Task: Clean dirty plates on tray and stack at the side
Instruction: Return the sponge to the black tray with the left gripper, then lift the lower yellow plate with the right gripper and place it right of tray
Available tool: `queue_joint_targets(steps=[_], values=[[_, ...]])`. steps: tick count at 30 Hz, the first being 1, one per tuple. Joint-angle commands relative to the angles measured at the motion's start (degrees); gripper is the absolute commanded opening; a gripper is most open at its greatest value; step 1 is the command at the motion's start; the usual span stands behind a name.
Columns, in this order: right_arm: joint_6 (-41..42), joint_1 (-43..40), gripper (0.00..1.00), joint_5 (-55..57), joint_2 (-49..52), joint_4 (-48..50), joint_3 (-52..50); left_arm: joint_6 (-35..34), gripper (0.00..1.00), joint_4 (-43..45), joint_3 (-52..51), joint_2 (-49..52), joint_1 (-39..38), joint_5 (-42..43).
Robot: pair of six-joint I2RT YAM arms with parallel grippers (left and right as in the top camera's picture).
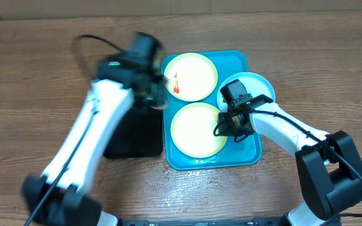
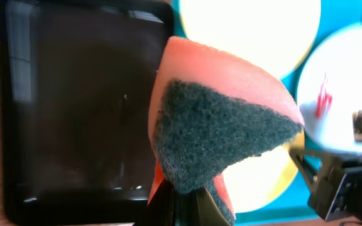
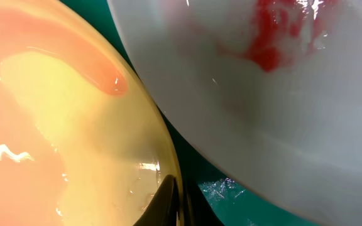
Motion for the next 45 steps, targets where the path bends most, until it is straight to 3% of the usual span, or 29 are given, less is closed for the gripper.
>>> queue_joint_targets(steps=[1,6,11,20,21,23,24,25,28,34,40,45], values=[[-0.4,-0.3,0.04,4.9,0.3,-0.9,-0.5,1.5,0.04,-2.3,0.2,-0.8,5.1,-4.3],[-0.4,-0.3,0.04,4.9,0.3,-0.9,-0.5,1.4,0.04,-1.7,-5.5,1.8,9.4,-8.0],[-0.4,-0.3,0.04,4.9,0.3,-0.9,-0.5,1.5,0.04,7.1,-14.6,7.0,10.1,-3.4],[-1.1,-0.3,0.04,4.8,0.3,-0.9,-0.5,3.3,0.04,12.9,-17.2,15.7,10.0,-3.8],[-1.1,-0.3,0.11,4.8,0.3,-0.9,-0.5,3.4,0.05,12.8,-17.2,15.8,10.0,-3.8],[-1.1,-0.3,0.28,4.8,0.3,-0.9,-0.5,3.4,0.30,11.8,-16.7,15.2,10.0,-3.1],[-1.1,-0.3,0.29,4.8,0.3,-0.9,-0.5,3.4,0.52,11.2,-16.3,15.0,10.0,-2.7],[-1.1,-0.3,0.28,4.8,0.3,-0.9,-0.5,3.4,0.64,10.3,-15.6,14.6,10.0,-2.3],[-1.1,-0.3,0.04,4.9,0.3,-0.6,-0.5,3.4,0.67,7.1,-13.1,12.8,10.0,-1.9],[-1.4,-0.3,0.04,4.8,-0.7,-4.3,2.7,3.7,0.72,1.7,-7.2,5.7,10.0,-1.9],[-7.0,1.1,0.04,4.9,-4.9,-12.1,11.3,4.8,1.00,-0.8,-2.4,-2.9,10.0,-2.6],[-14.2,4.5,0.04,4.9,-5.9,-16.0,20.7,5.3,1.00,-0.7,-0.2,-8.5,10.0,-2.6]])
